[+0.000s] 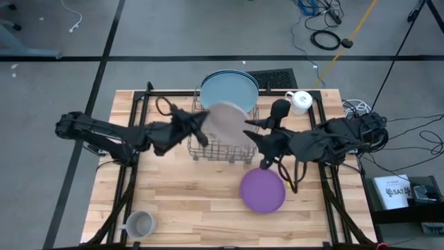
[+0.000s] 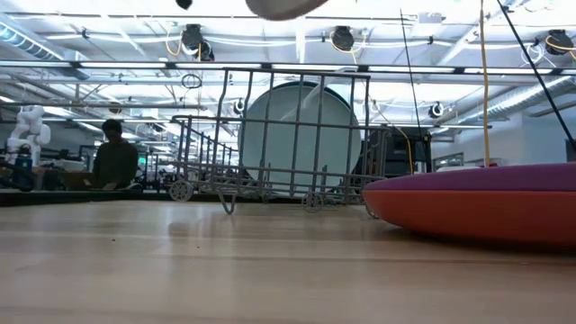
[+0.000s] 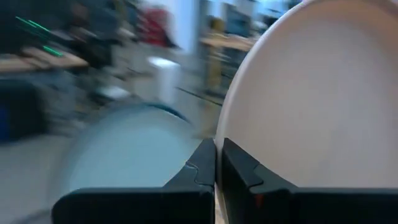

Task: Sort dishes
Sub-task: Put the small gray plate into the dish rack

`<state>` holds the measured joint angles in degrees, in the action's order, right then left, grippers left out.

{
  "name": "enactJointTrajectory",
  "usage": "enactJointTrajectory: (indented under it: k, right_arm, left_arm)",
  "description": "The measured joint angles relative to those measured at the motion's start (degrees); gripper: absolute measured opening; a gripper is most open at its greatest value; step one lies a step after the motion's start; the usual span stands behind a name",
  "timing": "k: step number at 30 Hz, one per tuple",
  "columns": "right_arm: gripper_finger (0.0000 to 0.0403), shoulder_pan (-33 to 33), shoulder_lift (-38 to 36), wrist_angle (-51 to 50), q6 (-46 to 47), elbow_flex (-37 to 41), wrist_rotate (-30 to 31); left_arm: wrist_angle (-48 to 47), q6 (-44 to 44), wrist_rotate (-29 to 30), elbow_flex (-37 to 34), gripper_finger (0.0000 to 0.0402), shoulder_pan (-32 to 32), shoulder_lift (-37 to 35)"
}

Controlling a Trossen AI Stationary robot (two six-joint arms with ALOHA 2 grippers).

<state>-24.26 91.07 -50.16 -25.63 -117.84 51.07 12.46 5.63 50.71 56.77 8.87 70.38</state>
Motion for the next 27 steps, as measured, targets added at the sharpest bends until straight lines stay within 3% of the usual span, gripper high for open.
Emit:
enactJointTrajectory:
  k: [7, 14, 22, 24, 27]
  right_arm:
    - [0.0125, 5.8, 0.0, -7.1, 9.1, 0.0, 1.1]
    - [0.0125, 15.9, 0.1, -7.7, 12.9, 5.0, -5.2]
    - [0.0129, 28.3, 0.0, 3.0, 7.1, 10.8, -11.9]
    - [0.0138, 30.6, 0.0, 5.6, 6.4, 10.9, -15.8]
    - [0.016, 32.6, 0.0, 8.5, 4.4, 10.9, -17.0]
  left_arm:
    - [7.0, -17.1, 11.9, 0.0, 0.0007, -4.8, 0.7]
    - [7.0, -18.1, 11.8, -0.1, 0.0007, -10.1, 4.9]
    - [10.6, -21.2, 11.8, -0.1, 0.0007, -11.1, 6.9]
    - [10.8, -21.3, 11.9, -0.1, 0.0007, -11.1, 6.9]
    - [11.0, -22.0, 12.0, -0.1, 0.0007, -11.1, 6.9]
